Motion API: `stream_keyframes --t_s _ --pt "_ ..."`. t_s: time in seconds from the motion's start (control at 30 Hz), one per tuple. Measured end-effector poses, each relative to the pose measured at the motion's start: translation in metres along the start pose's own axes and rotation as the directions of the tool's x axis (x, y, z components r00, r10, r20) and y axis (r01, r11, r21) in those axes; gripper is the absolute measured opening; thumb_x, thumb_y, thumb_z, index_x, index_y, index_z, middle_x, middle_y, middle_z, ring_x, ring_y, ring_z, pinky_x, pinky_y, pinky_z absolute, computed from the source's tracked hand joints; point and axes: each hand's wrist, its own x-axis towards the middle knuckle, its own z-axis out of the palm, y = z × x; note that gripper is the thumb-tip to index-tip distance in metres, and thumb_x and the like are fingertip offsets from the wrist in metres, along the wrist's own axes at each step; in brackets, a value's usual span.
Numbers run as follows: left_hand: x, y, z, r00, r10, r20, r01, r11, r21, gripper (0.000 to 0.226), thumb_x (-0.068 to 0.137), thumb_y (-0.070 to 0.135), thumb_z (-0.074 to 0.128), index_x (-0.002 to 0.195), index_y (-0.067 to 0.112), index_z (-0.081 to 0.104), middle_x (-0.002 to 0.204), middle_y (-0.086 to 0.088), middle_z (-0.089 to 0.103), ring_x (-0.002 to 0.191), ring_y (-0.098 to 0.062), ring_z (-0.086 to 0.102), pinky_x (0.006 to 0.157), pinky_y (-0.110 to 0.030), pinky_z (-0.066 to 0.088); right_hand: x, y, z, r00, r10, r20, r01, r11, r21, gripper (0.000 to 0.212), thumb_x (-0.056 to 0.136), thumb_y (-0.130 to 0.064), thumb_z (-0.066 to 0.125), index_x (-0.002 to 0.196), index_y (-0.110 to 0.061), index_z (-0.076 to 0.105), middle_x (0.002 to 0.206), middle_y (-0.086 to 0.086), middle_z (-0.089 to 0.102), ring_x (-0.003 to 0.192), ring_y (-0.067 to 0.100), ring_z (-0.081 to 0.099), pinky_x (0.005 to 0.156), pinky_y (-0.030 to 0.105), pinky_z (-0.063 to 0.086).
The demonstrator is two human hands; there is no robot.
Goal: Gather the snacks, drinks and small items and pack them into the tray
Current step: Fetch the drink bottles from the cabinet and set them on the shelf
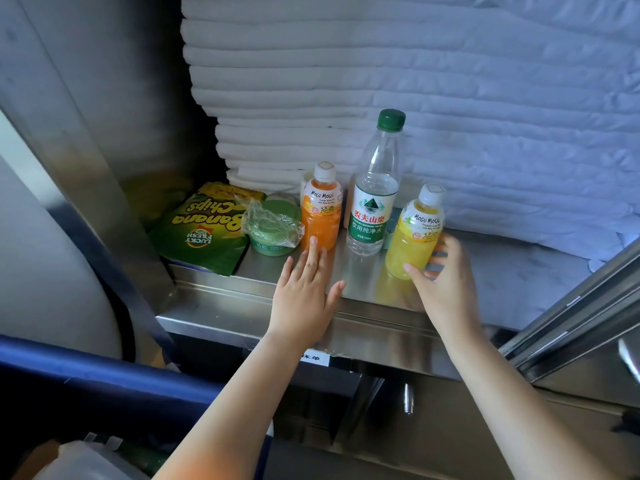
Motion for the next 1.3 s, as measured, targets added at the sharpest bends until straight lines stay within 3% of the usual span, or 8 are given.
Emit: stream_keyframes --t_s 0.13,0.4,0.57,0.67,0.87,1.0,1.2,1.3 --pt "-0.001 0.000 -0.001 1.000 0.003 0.007 -0.003 1.000 -0.001 0.077 0.088 0.058 -0.005 0.151 0.015 0.002 0.157 -0.002 -0.013 0.145 -0.016 0.007 0.115 -0.031 -0.005 0.003 -0.002 0.009 1.000 0.003 0.001 -0.003 1.000 0.011 0.054 0.073 -0.015 0.078 0.117 -0.026 0.049 0.110 -0.009 0.057 0.088 -0.005 0.059 0.069 0.012 0.049" --pt "-0.002 -0.002 -0.001 1.000 0.019 0.002 -0.019 1.000 -0.012 0.067 0.095 0.054 0.012 0.151 0.017 0.005 0.158 -0.003 -0.010 0.145 -0.018 0.012 0.116 -0.034 0.002 0.000 0.000 0.014 1.000 0.015 -0.011 -0.015 1.000 -0.025 0.047 0.073 -0.023 0.079 0.109 -0.021 0.050 0.110 -0.002 0.060 0.089 0.008 0.062 0.075 0.023 0.053" --pt "-0.010 0.001 -0.002 0.989 0.023 -0.148 -0.034 0.997 -0.071 0.049 0.096 0.044 0.033 0.133 0.019 0.052 0.149 -0.009 0.037 0.131 -0.026 0.041 0.105 -0.040 0.032 -0.026 0.008 0.004 0.989 -0.148 0.006 0.129 0.838 -0.530 0.051 0.083 -0.045 0.062 0.112 -0.004 0.056 0.106 0.011 0.061 0.098 0.030 0.056 0.076 0.039 0.048" --pt "-0.023 0.001 0.008 0.973 0.020 -0.230 -0.041 0.995 -0.086 0.046 0.094 0.041 0.037 0.128 0.016 0.057 0.134 -0.007 0.054 0.126 -0.028 0.046 0.105 -0.041 0.031 -0.047 0.017 -0.009 0.951 -0.297 0.086 0.276 0.693 -0.666 0.048 0.094 -0.041 0.039 0.109 -0.003 0.063 0.113 0.013 0.065 0.102 0.033 0.060 0.084 0.039 0.049" --pt "-0.030 0.006 0.008 0.979 0.000 -0.206 -0.012 0.998 -0.057 0.049 0.093 0.043 0.038 0.129 0.014 0.056 0.135 -0.008 0.054 0.128 -0.030 0.044 0.109 -0.045 0.027 -0.059 0.021 -0.024 0.945 -0.174 0.277 0.322 0.648 -0.690 0.063 0.095 -0.046 0.022 0.136 -0.006 0.049 0.141 0.013 0.048 0.132 0.028 0.043 0.109 0.041 0.034" --pt "-0.036 0.018 0.001 0.987 -0.068 -0.147 0.060 0.997 -0.058 0.059 0.092 0.051 0.031 0.135 0.015 0.050 0.141 -0.009 0.048 0.134 -0.030 0.037 0.112 -0.047 0.020 -0.068 0.020 -0.029 0.935 -0.144 0.324 0.339 0.630 -0.699 0.059 0.098 -0.048 0.034 0.141 -0.009 0.041 0.148 0.012 0.039 0.138 0.028 0.034 0.113 0.040 0.025" --pt "-0.064 0.043 -0.003 0.993 -0.114 0.002 0.114 0.989 -0.091 0.065 0.096 0.053 0.032 0.150 0.022 0.017 0.158 -0.004 0.009 0.145 -0.025 -0.005 0.113 -0.041 0.021 -0.095 0.022 -0.060 0.884 -0.099 0.457 0.414 0.618 -0.668 0.068 0.097 -0.052 0.031 0.151 -0.014 0.015 0.158 0.006 0.011 0.147 0.021 0.006 0.117 0.031 -0.002" --pt "-0.078 0.063 -0.018 0.990 -0.105 0.094 0.118 0.983 -0.142 0.062 0.097 0.051 0.030 0.150 0.024 0.016 0.159 -0.003 0.005 0.145 -0.023 -0.003 0.113 -0.043 0.022 -0.114 0.016 -0.092 0.869 -0.102 0.485 0.417 0.679 -0.604 0.067 0.097 -0.051 0.033 0.150 -0.014 0.018 0.158 0.004 0.014 0.146 0.017 0.009 0.116 0.027 0.001"
